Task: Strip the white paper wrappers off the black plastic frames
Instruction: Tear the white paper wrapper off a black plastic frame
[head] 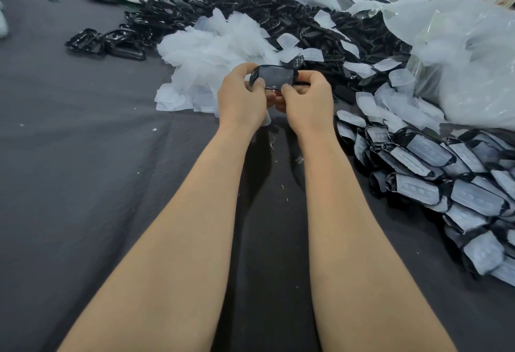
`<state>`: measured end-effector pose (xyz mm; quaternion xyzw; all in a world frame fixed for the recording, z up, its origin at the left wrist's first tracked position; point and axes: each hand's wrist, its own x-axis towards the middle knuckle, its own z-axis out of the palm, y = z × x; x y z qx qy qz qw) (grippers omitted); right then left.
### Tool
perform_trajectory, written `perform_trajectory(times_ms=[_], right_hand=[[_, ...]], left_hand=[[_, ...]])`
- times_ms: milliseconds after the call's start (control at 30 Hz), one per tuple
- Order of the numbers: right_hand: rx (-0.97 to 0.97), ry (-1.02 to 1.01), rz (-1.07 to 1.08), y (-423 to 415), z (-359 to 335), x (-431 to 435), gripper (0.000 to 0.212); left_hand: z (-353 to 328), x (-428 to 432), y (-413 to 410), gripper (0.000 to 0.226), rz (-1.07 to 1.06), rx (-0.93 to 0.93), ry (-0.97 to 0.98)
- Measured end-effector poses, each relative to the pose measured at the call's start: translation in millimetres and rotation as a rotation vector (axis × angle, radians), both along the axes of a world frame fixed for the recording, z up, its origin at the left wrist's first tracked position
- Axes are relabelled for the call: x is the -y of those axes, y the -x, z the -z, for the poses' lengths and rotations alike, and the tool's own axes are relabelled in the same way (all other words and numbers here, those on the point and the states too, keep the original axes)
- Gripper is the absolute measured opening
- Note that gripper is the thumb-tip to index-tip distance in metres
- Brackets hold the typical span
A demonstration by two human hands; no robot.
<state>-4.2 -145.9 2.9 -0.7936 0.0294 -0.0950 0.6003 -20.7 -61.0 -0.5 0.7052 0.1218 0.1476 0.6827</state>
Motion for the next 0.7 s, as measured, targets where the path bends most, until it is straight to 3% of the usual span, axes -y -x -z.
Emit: perform_trajectory(times_ms=[133, 267, 467, 567, 700], right_hand=[[-0.018, -0.069, 0.033, 1.1, -2.3, 1.2, 0.024], [-0.013, -0.135, 0.006, 6.1, -12.6, 5.9, 0.012], [0.170, 0.129, 0.288, 19.3, -42.2, 50.0, 0.005], [0.167, 0.196, 0.422, 32.5, -48.9, 92.5, 0.014], [0.121, 0.327, 0.619, 55.8, -48.2, 145.5, 0.016]], left_hand=[[-2.4, 1.7, 4.4, 0.021, 0.017, 0.027, -0.048], [-10.7, 3.6, 5.3, 0.028, 0.007, 0.052, -0.087], [-36.4, 46.0, 9.2, 0.025, 0.132, 0.135, -0.039], [-46.2, 90.9, 9.9, 0.021, 0.246, 0.129, -0.094], [-47.6, 147.3, 15.2, 0.024, 0.304, 0.151, -0.339]])
